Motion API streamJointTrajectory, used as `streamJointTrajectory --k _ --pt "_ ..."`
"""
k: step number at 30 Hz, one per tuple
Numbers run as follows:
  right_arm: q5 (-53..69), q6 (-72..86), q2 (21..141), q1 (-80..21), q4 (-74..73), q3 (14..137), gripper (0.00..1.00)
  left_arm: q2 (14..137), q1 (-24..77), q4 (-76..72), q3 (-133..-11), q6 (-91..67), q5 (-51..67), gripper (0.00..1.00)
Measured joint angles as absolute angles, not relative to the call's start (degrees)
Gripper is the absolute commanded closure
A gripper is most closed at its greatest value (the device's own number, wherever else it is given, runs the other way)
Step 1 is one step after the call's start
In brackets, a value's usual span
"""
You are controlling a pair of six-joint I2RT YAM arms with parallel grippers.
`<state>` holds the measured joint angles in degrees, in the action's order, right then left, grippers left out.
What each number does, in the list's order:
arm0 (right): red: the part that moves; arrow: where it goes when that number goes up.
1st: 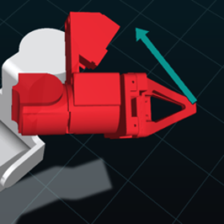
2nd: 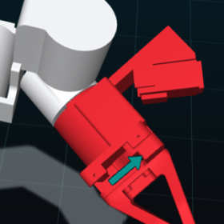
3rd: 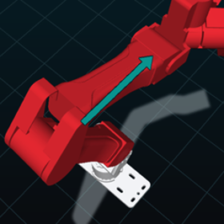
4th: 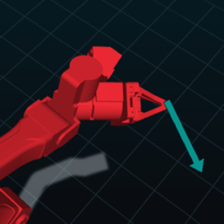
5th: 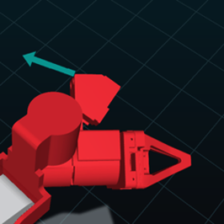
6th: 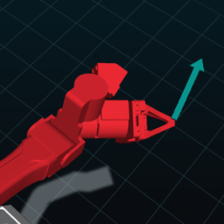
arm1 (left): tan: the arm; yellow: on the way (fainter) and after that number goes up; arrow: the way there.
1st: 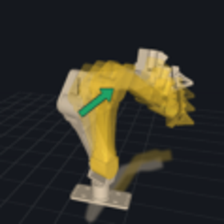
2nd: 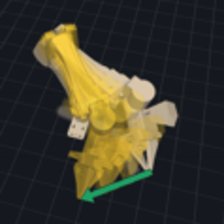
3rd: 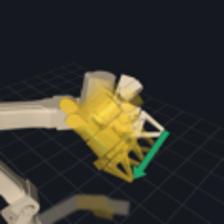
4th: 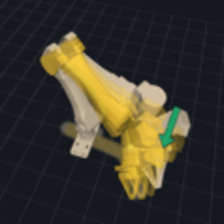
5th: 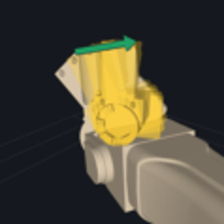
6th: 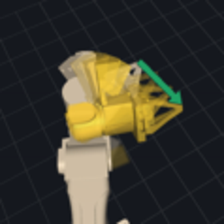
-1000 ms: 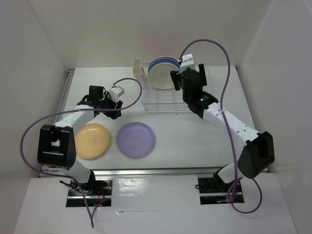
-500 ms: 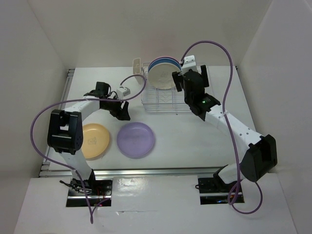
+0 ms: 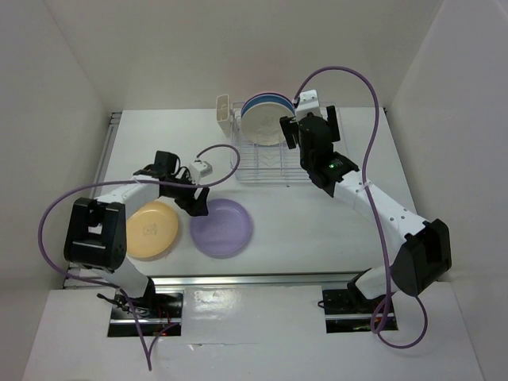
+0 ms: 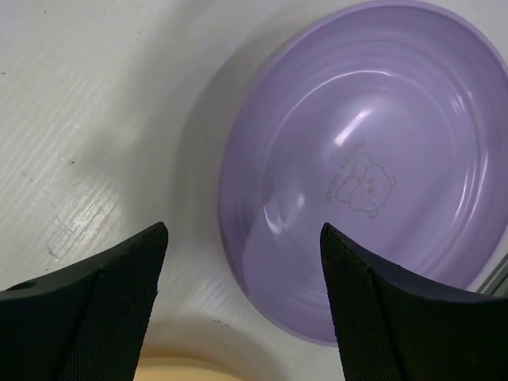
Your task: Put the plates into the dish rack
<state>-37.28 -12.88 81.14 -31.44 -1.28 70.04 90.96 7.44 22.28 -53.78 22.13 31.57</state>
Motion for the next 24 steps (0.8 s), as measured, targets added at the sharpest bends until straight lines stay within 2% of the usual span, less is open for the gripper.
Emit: streamJointTrajectory --k 7,10,11,12,14,15,19,20,21,23,24 --pt "-37.26 -12.88 81.14 -31.44 -1.23 69.80 0.00 101.34 7.66 21.98 -59.59 22.37 32.23 0.25" --pt "-37.26 -12.88 81.14 -31.44 -1.19 69.63 0.00 104.81 7.66 22.35 -63.53 22.28 33.19 0.39" --pt "-37.23 -12.88 81.14 -31.44 -1.19 69.63 0.00 105.95 7.66 22.48 -64.77 22.31 33.65 0.48" --pt "-37.23 -12.86 81.14 -31.44 -1.17 69.60 0.00 106.80 7.66 22.57 -65.71 22.20 33.91 0.65" --pt "-37.26 -12.86 81.14 -31.44 -1.08 69.60 0.00 107.94 7.66 23.07 -66.52 22.35 34.39 0.76" --pt "-37.23 -12.86 81.14 -31.44 -1.02 69.60 0.00 108.49 7.68 23.27 -66.78 22.48 34.39 0.78" --pt "-37.26 -12.86 81.14 -31.44 -0.82 69.60 0.00 109.23 7.68 24.40 -67.61 22.55 35.46 0.63" --pt "-37.23 -12.86 81.14 -31.44 -0.82 69.60 0.00 109.32 7.66 24.60 -67.75 22.52 35.77 0.62" --pt "-37.23 -12.86 81.14 -31.44 -0.84 69.60 0.00 109.34 7.68 24.71 -67.85 22.55 35.90 0.65" --pt "-37.23 -12.86 81.14 -31.44 -0.82 69.60 0.00 109.34 7.66 24.80 -67.85 22.57 35.83 0.73" --pt "-37.23 -12.86 81.17 -31.44 -0.80 69.60 0.00 109.36 7.68 24.80 -67.83 22.63 35.68 0.95"
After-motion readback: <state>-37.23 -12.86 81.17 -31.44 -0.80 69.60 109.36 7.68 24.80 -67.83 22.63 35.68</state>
